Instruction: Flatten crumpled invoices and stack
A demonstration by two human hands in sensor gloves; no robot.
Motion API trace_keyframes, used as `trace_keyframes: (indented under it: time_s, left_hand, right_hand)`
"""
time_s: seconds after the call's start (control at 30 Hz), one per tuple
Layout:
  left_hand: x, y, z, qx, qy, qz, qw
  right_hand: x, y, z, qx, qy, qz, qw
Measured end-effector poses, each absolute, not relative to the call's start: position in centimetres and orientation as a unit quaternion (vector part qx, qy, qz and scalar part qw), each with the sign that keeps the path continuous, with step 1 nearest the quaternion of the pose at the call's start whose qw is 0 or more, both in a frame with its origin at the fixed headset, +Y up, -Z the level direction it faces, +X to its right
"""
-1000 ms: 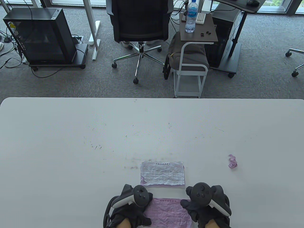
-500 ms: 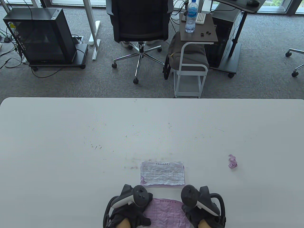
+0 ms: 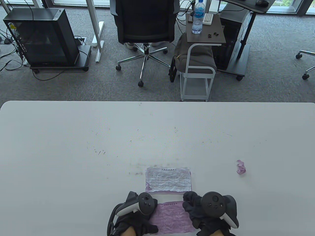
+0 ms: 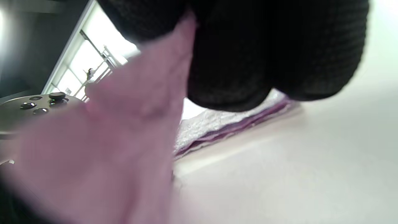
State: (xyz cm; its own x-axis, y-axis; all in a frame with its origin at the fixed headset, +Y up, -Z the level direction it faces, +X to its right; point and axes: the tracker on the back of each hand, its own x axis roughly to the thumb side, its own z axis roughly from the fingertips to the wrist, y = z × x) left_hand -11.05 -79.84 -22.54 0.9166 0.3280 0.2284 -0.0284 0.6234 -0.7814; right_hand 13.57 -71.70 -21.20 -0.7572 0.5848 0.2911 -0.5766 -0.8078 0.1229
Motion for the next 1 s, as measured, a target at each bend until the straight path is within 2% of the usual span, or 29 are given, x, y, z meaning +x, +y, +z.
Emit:
trace_keyframes:
  time_s: [0.13,0.2,0.3,0.4,0.47,0.57,0.7,0.77,0.9,1.0]
  left_hand:
    - [-11.2,-79.4,-22.6,-0.415,-0.184,0.146,0.879]
    - [-11.4,-78.5,-22.7,-0.391,-0.192,0.214,0.874]
    - [-12.1,-76.8,-22.8,-0.333,-0.203,0.316,0.865]
    - [-13.2,-76.5,-22.8,-0.301,-0.187,0.393,0.849]
    - [-13.7,-76.9,-22.8,-0.298,-0.184,0.464,0.814]
    - [-13.7,-77.3,-22.9,-0.287,-0.191,0.594,0.727]
    - [-13.3,-76.8,-23.0,-0.276,-0.209,0.684,0.642]
    - [-13.5,-76.2,-22.9,-0.244,-0.207,0.699,0.639]
    - [-14.7,-74.9,-23.0,-0.159,-0.215,0.668,0.694]
    - [-14.8,-74.2,-22.9,-0.134,-0.22,0.648,0.717]
  right_hand:
    - [12.9,-69.0,-19.7,0.208,-0.09,0.952,0.206]
    - [12.7,-67.7,-18.9,0.223,-0.129,0.949,0.183]
    - [12.9,-66.5,-18.2,0.238,-0.161,0.932,0.219]
    - [13.7,-65.6,-18.0,0.244,-0.168,0.909,0.293]
    - [14.7,-65.1,-18.1,0.236,-0.182,0.879,0.373]
    - [16.5,-65.4,-18.5,0.195,-0.184,0.828,0.492]
    - [18.0,-67.1,-19.3,0.125,-0.162,0.815,0.542]
    - [18.3,-67.5,-19.6,0.109,-0.162,0.827,0.527]
    - [18.2,-68.2,-20.0,0.093,-0.148,0.855,0.488]
    - [17.9,-68.4,-20.2,0.096,-0.131,0.866,0.473]
